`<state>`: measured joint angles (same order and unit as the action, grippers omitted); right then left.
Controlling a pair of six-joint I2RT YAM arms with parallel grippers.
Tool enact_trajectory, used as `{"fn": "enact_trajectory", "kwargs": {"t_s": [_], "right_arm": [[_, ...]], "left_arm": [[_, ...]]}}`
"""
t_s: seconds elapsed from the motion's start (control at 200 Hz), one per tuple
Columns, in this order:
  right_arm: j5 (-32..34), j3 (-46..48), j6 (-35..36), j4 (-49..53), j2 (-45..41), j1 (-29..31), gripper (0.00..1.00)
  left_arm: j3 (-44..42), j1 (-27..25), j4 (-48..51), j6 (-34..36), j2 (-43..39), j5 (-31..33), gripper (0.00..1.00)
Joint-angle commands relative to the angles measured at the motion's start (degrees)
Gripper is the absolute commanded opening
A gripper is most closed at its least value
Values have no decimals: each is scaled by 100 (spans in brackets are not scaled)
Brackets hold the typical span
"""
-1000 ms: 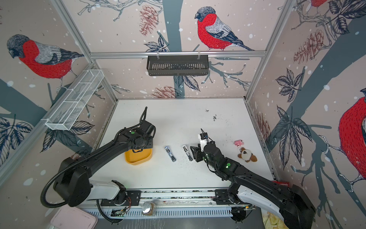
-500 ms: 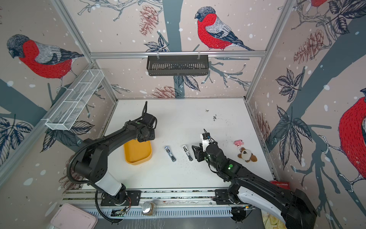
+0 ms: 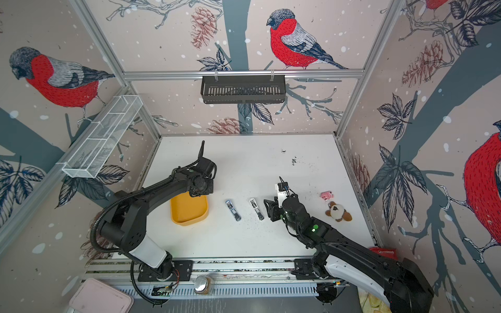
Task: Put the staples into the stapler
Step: 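Lower the left gripper into the yellow tray and pinch a grey staple strip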
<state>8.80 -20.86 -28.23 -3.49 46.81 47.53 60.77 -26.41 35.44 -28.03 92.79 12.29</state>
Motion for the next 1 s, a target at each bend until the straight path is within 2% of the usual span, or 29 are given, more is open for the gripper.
{"fn": "enact_trajectory", "kwargs": {"t_s": [0.0, 0.125, 0.345, 0.571, 0.696, 0.796, 0.911, 0.996], "right_arm": [[-83, -9, 2, -196, 46, -3, 54], [-102, -14, -15, -179, 65, 2, 54], [-87, 13, -25, -179, 22, 2, 54], [-114, -9, -16, -233, 65, 1, 54], [-130, -26, -6, -245, 104, -3, 54], [-134, -53, 10, -258, 118, -2, 54], [-193, -74, 20, -310, 119, -1, 54], [-242, -115, 77, -322, 127, 2, 54]], "left_arm": [[-38, -123, 182, 70, -68, 172, 17], [-81, -246, 279, 19, -81, 211, 11], [-170, -497, 424, 52, -171, 194, 9], [-325, -508, 446, 114, -501, 83, 23], [-175, -496, 482, 221, -833, -43, 26], [-49, -300, 448, 321, -1125, -367, 26], [-100, 274, 265, 456, -1316, -869, 26], [-136, 637, 130, 535, -1253, -1006, 27]]}}
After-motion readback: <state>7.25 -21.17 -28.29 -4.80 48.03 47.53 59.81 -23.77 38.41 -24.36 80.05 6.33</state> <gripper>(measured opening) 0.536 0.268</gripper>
